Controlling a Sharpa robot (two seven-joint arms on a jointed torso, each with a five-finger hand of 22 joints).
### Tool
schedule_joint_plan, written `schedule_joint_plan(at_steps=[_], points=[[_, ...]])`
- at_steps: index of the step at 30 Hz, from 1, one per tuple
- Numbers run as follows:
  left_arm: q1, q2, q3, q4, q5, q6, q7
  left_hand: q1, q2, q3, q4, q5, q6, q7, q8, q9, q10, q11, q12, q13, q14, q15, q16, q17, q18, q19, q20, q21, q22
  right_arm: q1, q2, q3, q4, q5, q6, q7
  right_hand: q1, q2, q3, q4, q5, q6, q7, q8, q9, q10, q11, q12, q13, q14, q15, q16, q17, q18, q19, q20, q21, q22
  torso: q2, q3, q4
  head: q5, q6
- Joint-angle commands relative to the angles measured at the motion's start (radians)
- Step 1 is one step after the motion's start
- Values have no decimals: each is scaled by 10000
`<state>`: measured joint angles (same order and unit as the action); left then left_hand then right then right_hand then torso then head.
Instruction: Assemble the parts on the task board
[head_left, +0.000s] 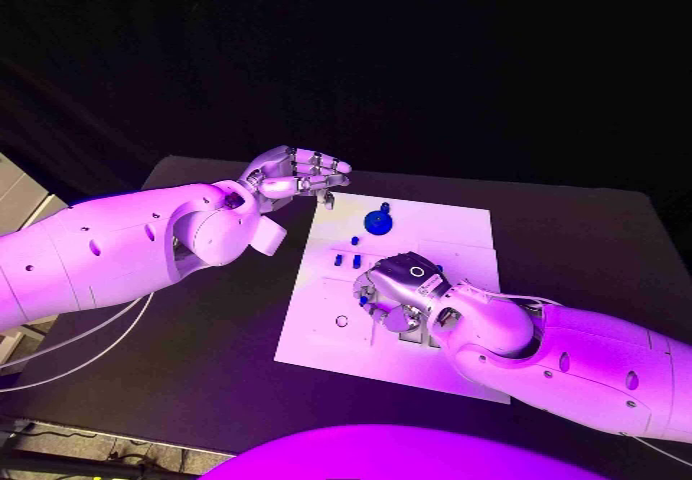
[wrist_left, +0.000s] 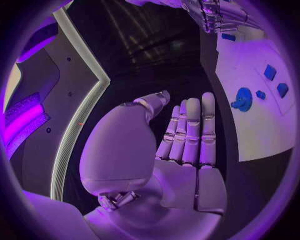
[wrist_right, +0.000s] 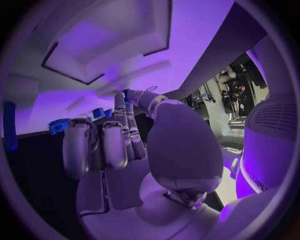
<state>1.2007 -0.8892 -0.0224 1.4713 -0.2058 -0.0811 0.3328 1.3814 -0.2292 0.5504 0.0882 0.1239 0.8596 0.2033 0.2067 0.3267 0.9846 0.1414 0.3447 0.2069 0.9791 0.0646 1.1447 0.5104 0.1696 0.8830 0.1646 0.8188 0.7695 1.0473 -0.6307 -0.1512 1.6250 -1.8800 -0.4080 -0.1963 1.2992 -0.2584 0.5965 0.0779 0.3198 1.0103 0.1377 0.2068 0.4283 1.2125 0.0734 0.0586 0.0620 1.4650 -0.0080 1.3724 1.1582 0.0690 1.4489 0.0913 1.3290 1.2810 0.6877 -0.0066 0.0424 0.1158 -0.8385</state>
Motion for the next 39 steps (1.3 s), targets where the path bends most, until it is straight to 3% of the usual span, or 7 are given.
schedule_joint_plan(at_steps=[1,8,18,23,31,35,39], points=[[-2,2,9,25,50,152,35,94,-36,-59,27,5,-33,9,-49,-11,-60,-34,61,9,-19,36,-35,-8,142,38,6,-36,-9,-13,-19,-6,-19,-38,136,78,-106,-210,-176,94,-62,-320,-1,-237,-99,-624,130,53,20,250,95,-80,-161,92,-277,75,-484,-497,-4,2,-4,-6,7],[-2,-12,9,26,50,161,22,94,-36,-59,27,5,-33,9,-49,-11,-60,-34,61,9,-19,36,-35,-8,142,38,6,-36,-9,-13,-151,-6,67,-8,-263,75,178,-84,-1215,272,-17,-511,-68,-528,-224,-1544,259,245,47,15,196,-417,-906,285,-663,192,-1397,-1390,2,10,-3,-26,29],[-2,-39,8,27,50,167,10,94,-36,-59,27,5,-33,9,-49,-11,-60,-34,61,9,-19,36,-35,-8,142,38,6,-36,-9,145,-811,35,701,163,-669,-47,378,4,-1711,445,8,-511,-65,-642,-301,-1719,269,409,56,3,208,-412,-973,303,-662,203,-1528,-1483,-6,5,-11,-116,133],[-3,-54,8,29,50,170,6,94,-36,-59,27,5,-33,9,-49,-11,-60,-34,61,9,-19,36,-35,-8,142,38,6,-36,-9,490,-1417,99,1110,770,-562,-89,483,67,-1858,558,20,-446,-35,-665,-330,-1669,240,549,69,64,184,-323,-859,270,-559,187,-1407,-1335,-17,-3,-11,-258,244],[-9,-56,7,17,50,182,9,106,-23,-72,33,4,-33,11,-47,-11,-64,-33,79,11,-20,36,-45,-17,142,53,6,-56,-25,1465,-2555,151,1208,2433,268,87,639,43,-1850,640,9,-362,58,-699,-371,-1485,190,768,78,134,142,-191,-657,184,-337,143,-1059,-945,-32,-6,-35,-566,456],[-12,-52,6,10,50,187,11,106,-23,-72,33,4,-33,11,-47,-11,-64,-33,79,11,-20,36,-45,-17,142,53,6,-56,-25,1606,-2743,152,1030,2610,679,179,669,-77,-2231,753,1,-406,-36,-782,-421,-1667,206,791,47,183,154,-73,-515,180,-320,142,-1066,-932,-25,-4,-36,-610,496],[-16,-54,6,2,50,190,9,106,-23,-72,33,4,-33,11,-47,-11,-64,-33,79,11,-20,36,-45,-17,142,53,6,-56,-25,1634,-2782,144,869,2501,1021,228,1147,143,-3367,1102,32,-399,-100,-922,-521,-1979,256,956,53,171,192,13,-517,168,-299,186,-1064,-864,-5,13,-35,-623,504]])
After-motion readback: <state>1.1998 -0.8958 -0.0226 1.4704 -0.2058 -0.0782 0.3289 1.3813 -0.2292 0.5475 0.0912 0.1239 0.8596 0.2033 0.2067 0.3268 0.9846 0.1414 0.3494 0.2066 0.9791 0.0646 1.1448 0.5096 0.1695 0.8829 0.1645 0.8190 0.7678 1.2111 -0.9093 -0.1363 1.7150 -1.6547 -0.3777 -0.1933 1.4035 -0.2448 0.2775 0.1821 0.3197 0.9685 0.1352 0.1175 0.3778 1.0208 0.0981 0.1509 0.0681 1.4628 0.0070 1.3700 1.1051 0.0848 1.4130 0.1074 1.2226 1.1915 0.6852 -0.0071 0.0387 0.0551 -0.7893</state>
